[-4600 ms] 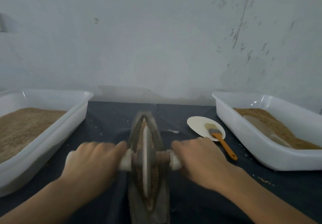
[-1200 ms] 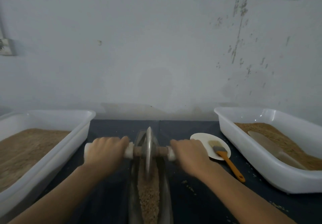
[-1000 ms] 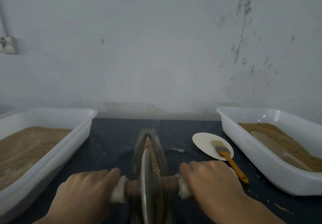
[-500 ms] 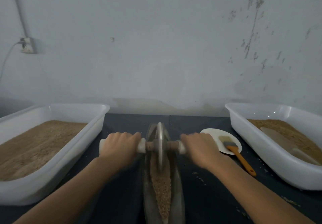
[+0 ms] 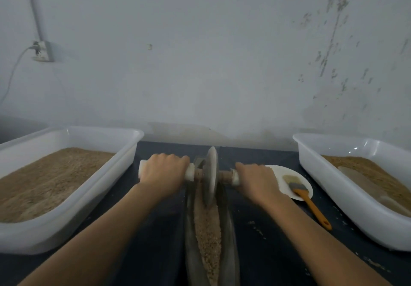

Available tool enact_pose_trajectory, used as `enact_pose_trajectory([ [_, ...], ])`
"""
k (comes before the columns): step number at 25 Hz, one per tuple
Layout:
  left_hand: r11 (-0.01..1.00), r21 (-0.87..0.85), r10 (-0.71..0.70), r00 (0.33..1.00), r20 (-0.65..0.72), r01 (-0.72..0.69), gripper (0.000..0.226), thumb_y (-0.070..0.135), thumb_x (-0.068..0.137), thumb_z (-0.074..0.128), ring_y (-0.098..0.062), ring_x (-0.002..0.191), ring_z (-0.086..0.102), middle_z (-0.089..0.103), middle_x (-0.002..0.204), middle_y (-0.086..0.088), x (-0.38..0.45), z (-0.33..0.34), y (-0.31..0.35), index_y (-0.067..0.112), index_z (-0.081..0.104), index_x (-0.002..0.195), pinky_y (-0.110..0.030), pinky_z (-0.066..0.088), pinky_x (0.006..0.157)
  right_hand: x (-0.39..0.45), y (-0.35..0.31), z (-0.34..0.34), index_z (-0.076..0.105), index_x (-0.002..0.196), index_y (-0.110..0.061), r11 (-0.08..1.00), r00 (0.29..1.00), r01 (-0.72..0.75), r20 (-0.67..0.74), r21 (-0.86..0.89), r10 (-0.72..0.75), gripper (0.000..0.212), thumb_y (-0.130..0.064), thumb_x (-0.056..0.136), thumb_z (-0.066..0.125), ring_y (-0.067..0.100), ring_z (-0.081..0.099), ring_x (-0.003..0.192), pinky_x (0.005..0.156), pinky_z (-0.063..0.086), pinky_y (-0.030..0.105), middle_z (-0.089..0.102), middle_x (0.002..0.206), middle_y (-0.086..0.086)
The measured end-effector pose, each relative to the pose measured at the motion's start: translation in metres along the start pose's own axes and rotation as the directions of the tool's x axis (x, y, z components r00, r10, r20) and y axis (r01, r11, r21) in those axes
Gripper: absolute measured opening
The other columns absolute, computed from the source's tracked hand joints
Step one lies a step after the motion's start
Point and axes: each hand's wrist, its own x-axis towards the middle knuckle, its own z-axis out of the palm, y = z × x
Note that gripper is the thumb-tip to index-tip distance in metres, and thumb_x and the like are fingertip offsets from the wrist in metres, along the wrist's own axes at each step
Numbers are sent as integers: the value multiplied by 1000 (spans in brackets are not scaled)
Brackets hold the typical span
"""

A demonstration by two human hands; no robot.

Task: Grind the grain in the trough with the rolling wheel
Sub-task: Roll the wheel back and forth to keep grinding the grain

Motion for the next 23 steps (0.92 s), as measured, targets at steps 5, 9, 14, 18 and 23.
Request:
enact_pose_trajectory([
  [5, 997, -61, 58, 998, 19, -57, 32, 39, 80, 65, -17, 73, 56, 61, 89, 8, -28, -10, 5, 30, 36, 89, -31, 34, 62, -34, 5, 2, 40, 91, -31, 996, 997, 68, 21, 65, -69, 23, -43, 83, 58, 21, 60, 77, 64, 45, 36, 65, 90, -2],
  [9, 964, -85, 232, 953, -197, -252, 48, 40, 51, 79, -10, 52, 52, 51, 63, 12, -104, -29, 7, 34, 41, 80, -25, 33, 50, -111, 6, -19, 20, 78, -40, 968, 955, 247, -176, 37, -237, 62, -36, 49, 74, 7, 47, 46, 38, 36, 27, 48, 58, -11],
  [14, 997, -52, 54, 998, 14, -53, 33, 38, 76, 64, -14, 67, 57, 56, 78, 11, -68, -14, 7, 32, 32, 83, -30, 33, 57, -68, 0, -16, 37, 88, -35, 983, 986, 150, -50, -108, -156, 36, -38, 73, 69, 14, 59, 66, 55, 45, 32, 61, 79, -7],
  [18, 997, 15, -69, 998, 12, 69, 19, 31, 84, 59, -25, 83, 63, 64, 94, 2, -5, 6, 2, 25, 43, 94, -33, 35, 62, 18, -2, -10, 47, 99, -25, 994, 999, -1, -47, -107, -5, 23, -37, 84, 61, 28, 62, 82, 60, 34, 33, 67, 95, 0],
  [23, 998, -30, 49, 998, -46, -50, 28, 27, 78, 67, -23, 81, 62, 63, 89, 4, -33, -13, 10, 24, 45, 96, -32, 36, 61, -43, 1, -2, 47, 94, -27, 998, 999, 41, 19, 42, -41, 24, -42, 81, 60, 23, 62, 77, 63, 46, 36, 65, 87, -1],
])
